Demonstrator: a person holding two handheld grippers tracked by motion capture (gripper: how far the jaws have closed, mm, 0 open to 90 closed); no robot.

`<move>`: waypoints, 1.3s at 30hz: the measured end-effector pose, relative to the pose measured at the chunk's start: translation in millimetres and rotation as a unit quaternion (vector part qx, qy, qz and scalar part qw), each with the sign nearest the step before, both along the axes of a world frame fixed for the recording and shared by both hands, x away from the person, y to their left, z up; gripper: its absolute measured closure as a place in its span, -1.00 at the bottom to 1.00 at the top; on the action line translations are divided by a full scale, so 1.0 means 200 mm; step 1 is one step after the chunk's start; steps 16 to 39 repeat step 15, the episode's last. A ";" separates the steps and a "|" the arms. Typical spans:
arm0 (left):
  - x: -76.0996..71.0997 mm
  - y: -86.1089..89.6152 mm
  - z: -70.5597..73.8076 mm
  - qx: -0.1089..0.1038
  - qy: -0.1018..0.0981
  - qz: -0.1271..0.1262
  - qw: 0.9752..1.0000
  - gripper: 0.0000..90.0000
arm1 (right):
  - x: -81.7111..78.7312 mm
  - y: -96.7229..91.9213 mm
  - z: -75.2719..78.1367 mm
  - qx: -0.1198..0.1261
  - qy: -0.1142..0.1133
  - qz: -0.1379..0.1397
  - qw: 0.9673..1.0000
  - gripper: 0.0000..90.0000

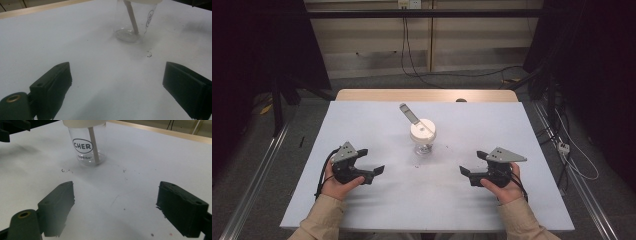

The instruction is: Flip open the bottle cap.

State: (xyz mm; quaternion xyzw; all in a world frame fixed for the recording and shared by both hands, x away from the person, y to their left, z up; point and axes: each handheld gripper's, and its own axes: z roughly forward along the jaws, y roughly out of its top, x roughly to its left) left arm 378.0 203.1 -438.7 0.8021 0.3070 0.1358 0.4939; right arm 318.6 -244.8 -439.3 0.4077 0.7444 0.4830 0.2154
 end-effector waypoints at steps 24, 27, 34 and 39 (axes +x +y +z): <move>-0.04 0.12 -0.03 0.008 0.003 0.020 1.000 -0.83 | -0.12 -0.11 -0.06 -0.012 0.012 -0.013 1.000 -0.71; -0.04 0.12 -0.03 0.008 0.003 0.020 1.000 -0.83 | -0.12 -0.11 -0.06 -0.012 0.012 -0.013 1.000 -0.71; -0.04 0.12 -0.03 0.008 0.003 0.020 1.000 -0.83 | -0.12 -0.11 -0.06 -0.012 0.012 -0.013 1.000 -0.71; -0.04 0.12 -0.03 0.008 0.003 0.020 1.000 -0.83 | -0.12 -0.11 -0.06 -0.012 0.012 -0.013 1.000 -0.71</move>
